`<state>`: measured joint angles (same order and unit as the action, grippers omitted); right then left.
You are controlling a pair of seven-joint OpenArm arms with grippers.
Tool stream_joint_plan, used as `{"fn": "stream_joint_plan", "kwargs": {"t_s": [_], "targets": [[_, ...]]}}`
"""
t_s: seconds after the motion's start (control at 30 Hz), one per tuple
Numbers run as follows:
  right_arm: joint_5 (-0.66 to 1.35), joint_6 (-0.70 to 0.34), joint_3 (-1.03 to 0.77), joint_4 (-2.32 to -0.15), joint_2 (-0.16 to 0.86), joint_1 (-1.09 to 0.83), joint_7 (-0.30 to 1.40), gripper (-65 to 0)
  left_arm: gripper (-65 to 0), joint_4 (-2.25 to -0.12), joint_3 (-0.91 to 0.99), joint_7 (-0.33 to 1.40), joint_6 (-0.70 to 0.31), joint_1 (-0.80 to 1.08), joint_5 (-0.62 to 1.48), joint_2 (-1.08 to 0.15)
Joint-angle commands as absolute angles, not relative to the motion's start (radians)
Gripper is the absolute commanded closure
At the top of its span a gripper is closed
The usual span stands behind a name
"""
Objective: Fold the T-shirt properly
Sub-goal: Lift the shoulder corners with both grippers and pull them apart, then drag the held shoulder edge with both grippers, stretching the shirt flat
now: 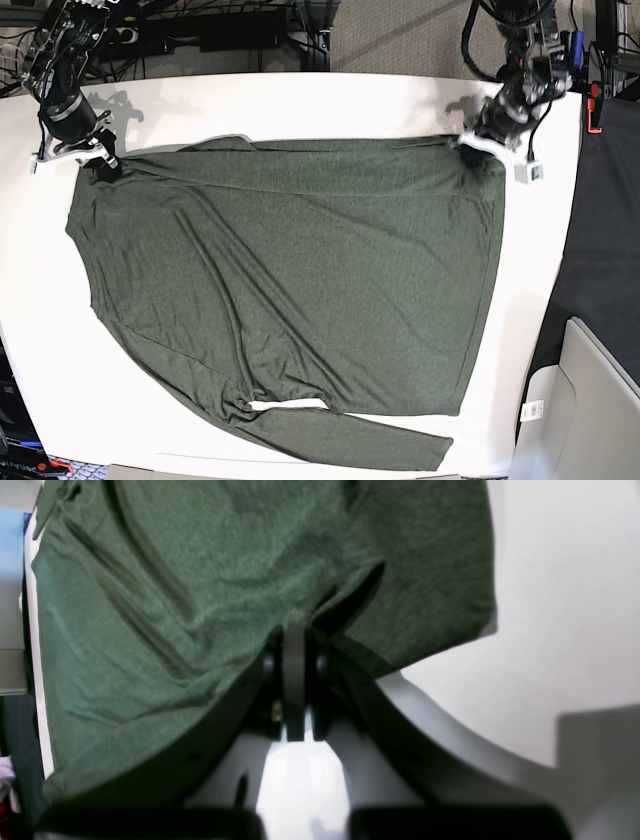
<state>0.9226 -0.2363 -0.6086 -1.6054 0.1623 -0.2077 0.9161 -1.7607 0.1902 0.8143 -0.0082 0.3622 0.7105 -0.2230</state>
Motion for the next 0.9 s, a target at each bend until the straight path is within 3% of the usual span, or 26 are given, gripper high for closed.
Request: {"fn": "stream_joint_plan", "kwargs": {"t_s": [0.0,0.47,0.6,0.87], "targets": [[0.946,-0.246,-0.616,-1.626,0.180,-0.211,0.898,-0.2,0.0,-1.791,0.213,0.814,-0.005,0.384,0.702,-0.239],[0.961,-0.246,-0.621,-1.807,0.174,-0.349,0.898,-0.2,0.0,-1.925,0.357,0.814,-0.005,0.544,0.704,-0.242],[0.972,-0.246,-0.659,-1.807,0.176,-0.305,0.898,-0.2,0.0,-1.928,0.364,0.814,-0.005,0.529,0.704,-0.242],[0.914,-0.246,-0.651,-1.719,0.196,-0.137,0.898,-0.2,0.0,-1.925,0.354,0.825,-0.005,0.326,0.704,-0.237]]}}
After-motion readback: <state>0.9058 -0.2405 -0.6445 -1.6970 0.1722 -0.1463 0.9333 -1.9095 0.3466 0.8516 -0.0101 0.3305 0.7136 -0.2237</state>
